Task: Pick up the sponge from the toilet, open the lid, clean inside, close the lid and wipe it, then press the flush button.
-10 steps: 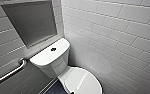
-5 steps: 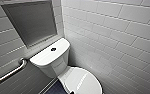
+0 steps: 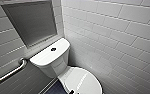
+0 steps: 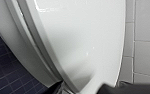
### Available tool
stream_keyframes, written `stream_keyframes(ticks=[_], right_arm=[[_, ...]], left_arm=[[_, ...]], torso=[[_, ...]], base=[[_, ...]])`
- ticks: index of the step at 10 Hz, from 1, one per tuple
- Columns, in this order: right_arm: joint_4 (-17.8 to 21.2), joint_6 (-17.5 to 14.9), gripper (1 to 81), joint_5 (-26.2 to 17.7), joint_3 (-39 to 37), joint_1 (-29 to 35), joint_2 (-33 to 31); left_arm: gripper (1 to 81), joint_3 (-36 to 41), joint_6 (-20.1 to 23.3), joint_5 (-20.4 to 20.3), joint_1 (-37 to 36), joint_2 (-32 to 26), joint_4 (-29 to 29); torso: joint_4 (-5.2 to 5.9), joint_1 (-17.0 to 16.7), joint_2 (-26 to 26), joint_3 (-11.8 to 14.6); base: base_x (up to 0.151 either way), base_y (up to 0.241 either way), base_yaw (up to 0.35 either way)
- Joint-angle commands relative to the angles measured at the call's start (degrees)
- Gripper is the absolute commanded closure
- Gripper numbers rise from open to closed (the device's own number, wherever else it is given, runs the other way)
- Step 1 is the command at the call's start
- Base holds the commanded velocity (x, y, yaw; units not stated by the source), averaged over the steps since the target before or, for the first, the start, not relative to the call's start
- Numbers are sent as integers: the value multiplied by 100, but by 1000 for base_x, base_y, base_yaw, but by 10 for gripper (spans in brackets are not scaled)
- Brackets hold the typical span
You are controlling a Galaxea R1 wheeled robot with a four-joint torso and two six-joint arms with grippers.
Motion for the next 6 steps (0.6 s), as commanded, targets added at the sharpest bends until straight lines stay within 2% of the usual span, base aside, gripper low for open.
stream_keyframes(ticks=[1,6], right_arm=[[-54,6,811,-363,81,-43,-177],[-37,15,811,-354,169,-43,-248]], left_arm=[[10,-97,-147,247,-564,172,-20],[10,-510,-183,159,-573,462,-20]], torso=[[0,0,0,0],[2,0,0,0]], base=[[0,0,0],[0,0,0]])
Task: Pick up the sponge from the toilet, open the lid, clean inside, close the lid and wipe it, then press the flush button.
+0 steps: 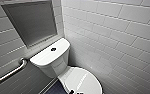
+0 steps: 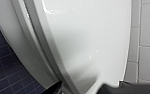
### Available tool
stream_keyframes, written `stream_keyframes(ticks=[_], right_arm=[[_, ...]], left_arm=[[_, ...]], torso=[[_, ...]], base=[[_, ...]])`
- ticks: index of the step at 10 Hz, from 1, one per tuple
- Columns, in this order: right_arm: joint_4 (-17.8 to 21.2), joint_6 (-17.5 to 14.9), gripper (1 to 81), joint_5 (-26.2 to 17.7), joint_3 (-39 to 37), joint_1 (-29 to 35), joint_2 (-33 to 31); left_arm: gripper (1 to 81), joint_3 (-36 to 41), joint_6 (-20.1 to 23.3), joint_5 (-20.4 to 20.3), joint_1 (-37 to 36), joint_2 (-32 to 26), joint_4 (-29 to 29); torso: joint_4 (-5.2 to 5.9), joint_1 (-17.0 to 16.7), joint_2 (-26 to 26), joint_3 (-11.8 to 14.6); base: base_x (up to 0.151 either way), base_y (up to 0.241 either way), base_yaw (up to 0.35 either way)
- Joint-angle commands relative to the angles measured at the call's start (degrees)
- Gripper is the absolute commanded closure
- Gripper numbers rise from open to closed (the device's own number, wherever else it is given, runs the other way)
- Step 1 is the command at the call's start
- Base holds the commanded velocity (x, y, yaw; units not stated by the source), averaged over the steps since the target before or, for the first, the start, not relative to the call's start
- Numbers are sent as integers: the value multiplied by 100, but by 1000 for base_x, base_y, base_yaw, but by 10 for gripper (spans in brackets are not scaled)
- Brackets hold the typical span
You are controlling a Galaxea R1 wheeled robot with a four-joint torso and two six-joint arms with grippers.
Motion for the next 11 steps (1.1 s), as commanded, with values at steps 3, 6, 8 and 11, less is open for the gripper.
stream_keyframes(ticks=[3,6,8,11], right_arm=[[-26,19,811,-258,161,-35,-253],[52,19,811,-249,117,-25,-253],[62,19,811,-249,117,-8,-244],[62,19,811,-249,108,1,-244]], left_arm=[[10,-529,-74,260,-520,532,-10],[10,-827,-74,243,-388,751,228],[10,-1407,-74,234,-300,997,228],[10,-1470,-74,-100,-300,954,228]], torso=[[2,0,0,0],[2,0,0,0],[2,0,0,0],[0,0,0,0]], base=[[0,0,0],[0,0,0],[0,0,0],[0,0,0]])
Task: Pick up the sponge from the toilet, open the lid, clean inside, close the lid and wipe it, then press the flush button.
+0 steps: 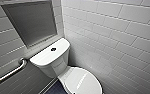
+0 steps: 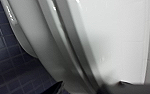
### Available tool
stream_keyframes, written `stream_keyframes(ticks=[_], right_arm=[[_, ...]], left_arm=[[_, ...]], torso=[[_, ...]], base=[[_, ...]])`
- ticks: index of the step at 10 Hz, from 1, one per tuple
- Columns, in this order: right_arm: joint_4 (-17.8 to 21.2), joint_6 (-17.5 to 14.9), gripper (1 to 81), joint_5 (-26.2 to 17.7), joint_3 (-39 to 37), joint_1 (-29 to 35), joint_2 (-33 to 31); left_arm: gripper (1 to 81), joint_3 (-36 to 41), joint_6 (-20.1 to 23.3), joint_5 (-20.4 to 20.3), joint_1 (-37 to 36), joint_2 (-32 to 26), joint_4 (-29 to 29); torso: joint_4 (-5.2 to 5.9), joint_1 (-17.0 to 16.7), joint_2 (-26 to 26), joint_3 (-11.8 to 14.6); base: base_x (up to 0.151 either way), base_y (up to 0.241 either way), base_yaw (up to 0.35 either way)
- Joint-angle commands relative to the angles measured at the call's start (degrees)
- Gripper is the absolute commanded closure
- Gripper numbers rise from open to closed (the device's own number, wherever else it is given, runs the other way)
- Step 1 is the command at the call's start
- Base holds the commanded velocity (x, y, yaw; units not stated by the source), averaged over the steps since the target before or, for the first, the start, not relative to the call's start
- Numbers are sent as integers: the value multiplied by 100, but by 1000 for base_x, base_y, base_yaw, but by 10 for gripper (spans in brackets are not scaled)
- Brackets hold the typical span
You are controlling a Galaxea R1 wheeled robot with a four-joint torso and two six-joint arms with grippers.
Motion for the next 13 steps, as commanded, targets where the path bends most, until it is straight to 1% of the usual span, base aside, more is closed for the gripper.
stream_keyframes(ticks=[1,2,3,5,6,10,12,13], right_arm=[[-3,2,811,-351,93,7,-211],[-3,2,811,-351,76,7,-202],[23,2,811,-351,23,7,-185],[23,2,811,-360,23,42,-176],[23,-6,811,-360,23,42,-167],[23,-7,811,-360,23,60,-141],[23,-7,811,-360,23,60,-141],[23,-7,811,-360,23,60,-141]], left_arm=[[10,17,-13,-19,-567,110,-39],[10,43,-13,-72,-576,75,-48],[10,268,-22,-72,-585,-11,-56],[10,1212,-13,-46,-620,-426,-30],[10,1543,-5,-54,-629,-591,-30],[10,2029,-13,-46,-655,-821,-39],[10,1969,-13,-46,-664,-804,-74],[10,1785,-30,-54,-664,-717,-100]], torso=[[0,0,0,0],[0,0,0,0],[0,0,0,0],[0,0,0,0],[0,0,0,0],[0,0,0,0],[0,0,0,0],[0,0,0,0]], base=[[0,0,0],[0,0,0],[0,0,0],[0,0,0],[0,0,0],[0,0,0],[0,0,0],[0,0,0]])
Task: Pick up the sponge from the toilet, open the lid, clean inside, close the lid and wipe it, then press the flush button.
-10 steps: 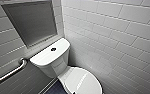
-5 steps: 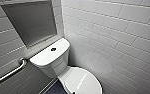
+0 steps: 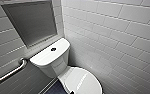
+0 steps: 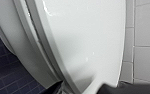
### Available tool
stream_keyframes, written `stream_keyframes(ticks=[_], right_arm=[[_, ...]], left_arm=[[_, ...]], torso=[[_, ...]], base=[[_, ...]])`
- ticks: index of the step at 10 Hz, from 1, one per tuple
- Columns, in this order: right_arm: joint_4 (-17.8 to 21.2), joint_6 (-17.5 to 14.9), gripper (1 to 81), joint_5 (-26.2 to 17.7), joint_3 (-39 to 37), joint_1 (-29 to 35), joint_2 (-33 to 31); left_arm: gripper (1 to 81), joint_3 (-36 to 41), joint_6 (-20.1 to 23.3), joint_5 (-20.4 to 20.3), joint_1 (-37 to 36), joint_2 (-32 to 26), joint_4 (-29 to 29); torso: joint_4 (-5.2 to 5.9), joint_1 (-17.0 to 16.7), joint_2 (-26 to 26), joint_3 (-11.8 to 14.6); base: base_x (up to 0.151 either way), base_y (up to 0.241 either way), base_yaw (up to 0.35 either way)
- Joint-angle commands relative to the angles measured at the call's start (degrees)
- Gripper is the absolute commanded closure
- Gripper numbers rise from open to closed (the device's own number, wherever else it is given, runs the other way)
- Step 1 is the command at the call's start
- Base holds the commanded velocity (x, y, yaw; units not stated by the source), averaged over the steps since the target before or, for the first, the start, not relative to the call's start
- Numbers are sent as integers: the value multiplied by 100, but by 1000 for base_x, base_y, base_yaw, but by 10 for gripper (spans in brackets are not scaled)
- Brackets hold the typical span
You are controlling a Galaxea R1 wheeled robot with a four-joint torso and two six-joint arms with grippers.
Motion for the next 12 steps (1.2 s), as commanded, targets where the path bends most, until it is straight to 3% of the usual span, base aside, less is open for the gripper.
stream_keyframes(ticks=[1,6,10,12], right_arm=[[10,-4,811,-356,92,-8,-196],[10,4,811,-348,110,-16,-205],[10,65,811,-348,92,1,-213],[1,83,811,-348,92,-8,-213]], left_arm=[[10,-234,-148,233,-566,272,-18],[10,-605,-263,224,-759,518,-17],[10,-886,-684,75,-934,537,-17],[10,-660,-922,6,-1084,379,9]], torso=[[0,0,0,0],[0,0,0,0],[0,0,0,0],[0,0,0,0]], base=[[0,0,0],[0,0,0],[0,0,0],[0,0,0]])
